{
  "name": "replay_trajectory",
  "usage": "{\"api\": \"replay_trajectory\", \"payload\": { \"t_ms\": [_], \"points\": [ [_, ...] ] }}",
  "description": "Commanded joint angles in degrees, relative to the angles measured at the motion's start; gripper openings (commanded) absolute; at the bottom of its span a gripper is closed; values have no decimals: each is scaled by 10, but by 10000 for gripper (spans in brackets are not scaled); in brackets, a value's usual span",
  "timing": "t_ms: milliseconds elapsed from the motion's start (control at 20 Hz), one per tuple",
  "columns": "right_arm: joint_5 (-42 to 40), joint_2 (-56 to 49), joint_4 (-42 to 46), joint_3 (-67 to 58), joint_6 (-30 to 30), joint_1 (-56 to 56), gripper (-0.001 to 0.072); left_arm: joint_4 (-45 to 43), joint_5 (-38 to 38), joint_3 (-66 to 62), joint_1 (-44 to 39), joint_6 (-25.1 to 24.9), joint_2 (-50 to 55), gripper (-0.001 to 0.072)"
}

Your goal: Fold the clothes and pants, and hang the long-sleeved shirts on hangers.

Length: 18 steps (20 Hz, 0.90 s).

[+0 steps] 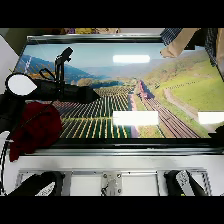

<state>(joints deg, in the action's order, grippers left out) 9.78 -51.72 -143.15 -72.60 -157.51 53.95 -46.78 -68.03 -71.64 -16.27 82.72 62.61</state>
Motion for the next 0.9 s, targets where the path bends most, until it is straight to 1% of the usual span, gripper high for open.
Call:
{"api": "replay_trajectory", "payload": {
  "t_ms": [0, 150, 200, 300, 400, 450, 500, 650, 750, 850],
  "points": [
    [-3, 25, 0, 0, 0, 0, 454, -1, -9, 0, 0, 0, 0, 27],
    [-4, 68, 0, 0, 1, 0, 454, -2, -11, 0, 0, 0, 0, 27],
    [-4, 83, 0, 0, 12, -2, 454, -2, -11, 0, 0, 0, 0, 26],
    [-11, 110, 0, 0, 73, -15, 455, -1, -11, 0, 0, 0, 0, 26],
    [-57, 132, 0, 0, 148, -37, 455, -1, -12, 0, 0, 0, 0, 27],
    [-108, 140, 0, 0, 171, -49, 455, -1, -12, 0, 0, 0, 0, 26],
    [-182, 144, 0, 0, 182, -66, 455, -1, -12, 0, 0, 0, 0, 26],
    [-410, 125, 0, 0, 181, -156, 455, -1, -13, 0, 0, 0, 0, 27],
    [-514, 86, 0, 1, 181, -253, 455, -2, -13, 0, 0, 0, 0, 26],
    [-572, 37, 0, 1, 181, -369, 455, -2, -14, 0, 0, 0, 0, 27]
  ]
}}
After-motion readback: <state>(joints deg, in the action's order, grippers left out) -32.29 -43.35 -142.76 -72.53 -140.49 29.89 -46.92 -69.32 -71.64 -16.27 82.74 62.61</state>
